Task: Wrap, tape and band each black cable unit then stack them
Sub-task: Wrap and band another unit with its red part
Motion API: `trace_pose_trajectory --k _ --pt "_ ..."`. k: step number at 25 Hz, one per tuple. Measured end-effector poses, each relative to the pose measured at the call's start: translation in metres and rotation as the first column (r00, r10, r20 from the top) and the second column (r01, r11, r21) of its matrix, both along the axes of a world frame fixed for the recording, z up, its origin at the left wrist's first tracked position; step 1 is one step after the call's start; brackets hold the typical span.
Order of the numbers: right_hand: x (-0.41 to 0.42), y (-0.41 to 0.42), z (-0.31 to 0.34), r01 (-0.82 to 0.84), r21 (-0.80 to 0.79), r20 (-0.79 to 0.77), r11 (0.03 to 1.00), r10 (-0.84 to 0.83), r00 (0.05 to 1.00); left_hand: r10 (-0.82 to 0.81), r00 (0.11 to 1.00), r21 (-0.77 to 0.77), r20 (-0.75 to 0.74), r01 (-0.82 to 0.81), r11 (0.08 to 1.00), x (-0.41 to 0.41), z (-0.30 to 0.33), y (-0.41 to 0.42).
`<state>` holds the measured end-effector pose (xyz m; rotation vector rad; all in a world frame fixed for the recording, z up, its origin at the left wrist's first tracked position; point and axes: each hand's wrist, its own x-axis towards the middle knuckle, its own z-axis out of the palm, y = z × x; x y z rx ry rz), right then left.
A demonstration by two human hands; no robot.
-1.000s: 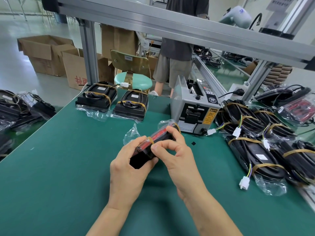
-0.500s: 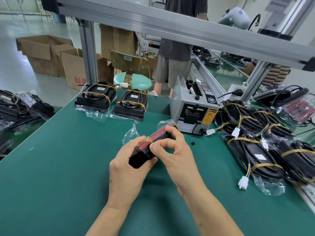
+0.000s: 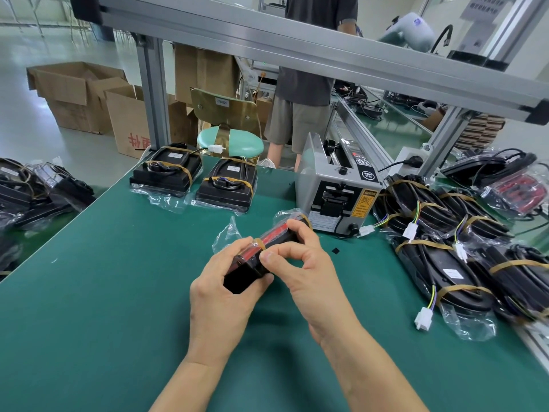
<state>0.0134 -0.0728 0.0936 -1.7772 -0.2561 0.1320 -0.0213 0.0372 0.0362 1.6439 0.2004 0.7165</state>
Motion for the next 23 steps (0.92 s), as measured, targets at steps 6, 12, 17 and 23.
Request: trace_pose_trajectory --k 6,12,17,23 --pt "-0.001 0.005 -0.003 0.073 -0.096 0.074 0.993 -0.066 0.995 -0.007 1.0 -0.012 0.008 0.007 1.0 0.0 0.001 0.001" --pt "-0.012 0.016 -0.01 0.182 -0.14 0.203 0.973 -0.152 0.967 0.018 1.0 0.038 -0.01 -0.017 0.999 -0.002 0.002 0.001" --pt "-0.011 0.017 -0.01 0.215 0.017 0.102 0.976 -0.216 0.971 -0.011 1.0 0.009 -0.024 0.011 1.0 -0.003 0.002 0.0" --pt "-0.003 0.016 -0.01 0.133 -0.05 0.122 0.99 -0.126 0.984 -0.024 1.0 -0.023 -0.004 0.024 0.999 -0.001 0.002 0.004"
